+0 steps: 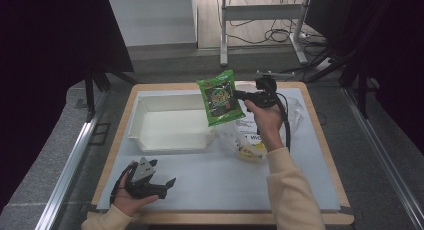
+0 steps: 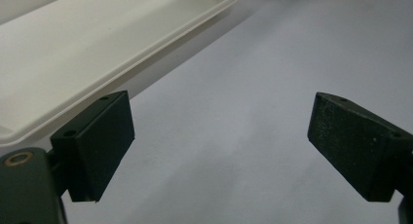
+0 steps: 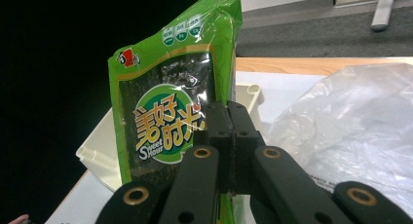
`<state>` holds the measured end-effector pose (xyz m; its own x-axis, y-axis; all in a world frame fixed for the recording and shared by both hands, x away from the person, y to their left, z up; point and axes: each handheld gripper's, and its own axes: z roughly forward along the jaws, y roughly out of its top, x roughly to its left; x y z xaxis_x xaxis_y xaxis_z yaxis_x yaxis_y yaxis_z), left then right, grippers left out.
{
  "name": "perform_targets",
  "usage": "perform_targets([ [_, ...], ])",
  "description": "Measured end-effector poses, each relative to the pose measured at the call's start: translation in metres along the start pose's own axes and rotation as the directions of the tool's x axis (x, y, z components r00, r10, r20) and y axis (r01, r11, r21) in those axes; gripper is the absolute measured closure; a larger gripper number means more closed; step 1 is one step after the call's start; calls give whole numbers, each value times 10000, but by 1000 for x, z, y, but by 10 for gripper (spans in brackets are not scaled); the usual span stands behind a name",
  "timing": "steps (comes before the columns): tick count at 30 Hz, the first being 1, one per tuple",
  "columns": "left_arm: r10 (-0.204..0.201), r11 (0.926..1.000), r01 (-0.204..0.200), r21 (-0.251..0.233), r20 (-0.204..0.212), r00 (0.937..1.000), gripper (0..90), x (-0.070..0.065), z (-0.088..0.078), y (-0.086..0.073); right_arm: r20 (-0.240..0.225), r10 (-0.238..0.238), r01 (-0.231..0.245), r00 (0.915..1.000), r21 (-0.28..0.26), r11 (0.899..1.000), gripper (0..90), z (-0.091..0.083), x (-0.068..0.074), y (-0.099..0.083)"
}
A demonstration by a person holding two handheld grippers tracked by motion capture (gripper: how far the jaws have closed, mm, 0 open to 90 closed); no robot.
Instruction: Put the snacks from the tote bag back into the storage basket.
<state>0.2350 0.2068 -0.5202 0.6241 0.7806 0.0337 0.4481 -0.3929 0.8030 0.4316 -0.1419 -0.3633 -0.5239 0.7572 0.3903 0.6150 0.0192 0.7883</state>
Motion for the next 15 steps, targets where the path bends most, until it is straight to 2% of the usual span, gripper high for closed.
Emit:
perform_targets([
  [15,1,10000,-1,-22,-1,10000,98,0,0,0,-299,-87,88,9995,32,10000,900,16,14,2],
])
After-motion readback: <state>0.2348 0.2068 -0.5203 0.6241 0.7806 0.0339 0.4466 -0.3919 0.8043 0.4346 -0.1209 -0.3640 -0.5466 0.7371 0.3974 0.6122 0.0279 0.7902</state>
